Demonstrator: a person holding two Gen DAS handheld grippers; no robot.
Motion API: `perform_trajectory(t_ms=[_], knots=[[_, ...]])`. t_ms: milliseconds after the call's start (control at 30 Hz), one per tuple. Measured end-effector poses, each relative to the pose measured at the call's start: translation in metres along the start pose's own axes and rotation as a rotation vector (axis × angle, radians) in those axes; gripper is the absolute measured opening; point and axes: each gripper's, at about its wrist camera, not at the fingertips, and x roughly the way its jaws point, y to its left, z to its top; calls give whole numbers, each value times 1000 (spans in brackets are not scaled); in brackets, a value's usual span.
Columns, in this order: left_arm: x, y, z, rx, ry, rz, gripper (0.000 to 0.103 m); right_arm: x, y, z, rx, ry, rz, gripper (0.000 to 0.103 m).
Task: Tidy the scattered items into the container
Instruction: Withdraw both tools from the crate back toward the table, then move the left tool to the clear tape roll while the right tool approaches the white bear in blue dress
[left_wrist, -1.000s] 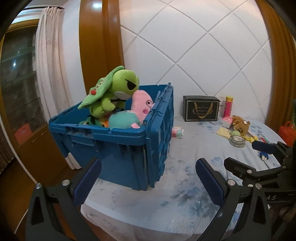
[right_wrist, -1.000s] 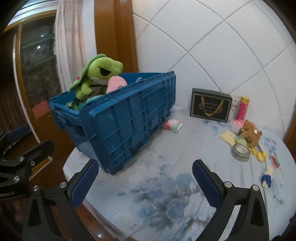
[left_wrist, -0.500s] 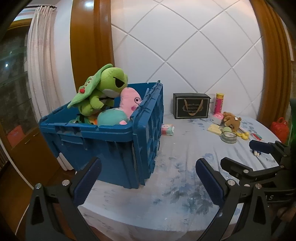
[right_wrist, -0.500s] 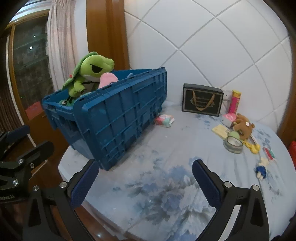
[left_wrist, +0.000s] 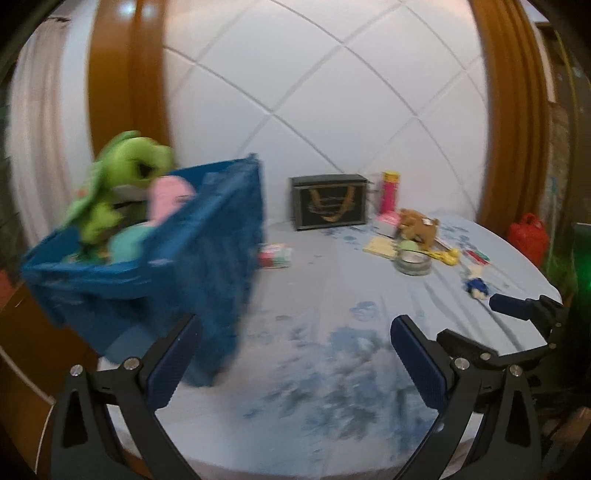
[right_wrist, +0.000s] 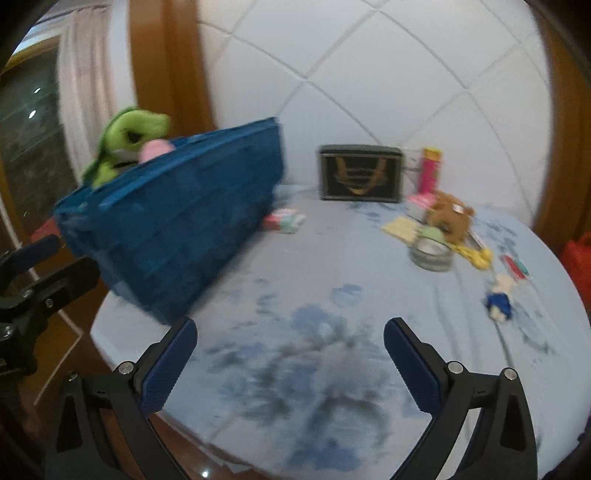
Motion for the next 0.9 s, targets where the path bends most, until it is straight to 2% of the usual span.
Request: perform_trajectory(t_ms=[167, 367, 567, 733, 900], knots=[[51, -59, 19, 42, 13, -73, 103, 7, -90, 3, 41, 3, -90, 102], [125, -132, 43, 74, 28, -159, 103, 25, -220, 17, 117, 54, -233, 102], [202, -174, 55, 39, 76, -214, 103, 59, -322, 22, 205, 139, -320, 102], [269, -198, 64, 50, 118, -209, 103, 83, -361, 13, 232, 169, -341, 102], [332, -217, 74, 97, 139, -254, 103, 111, -386, 5, 264, 214, -361, 102]])
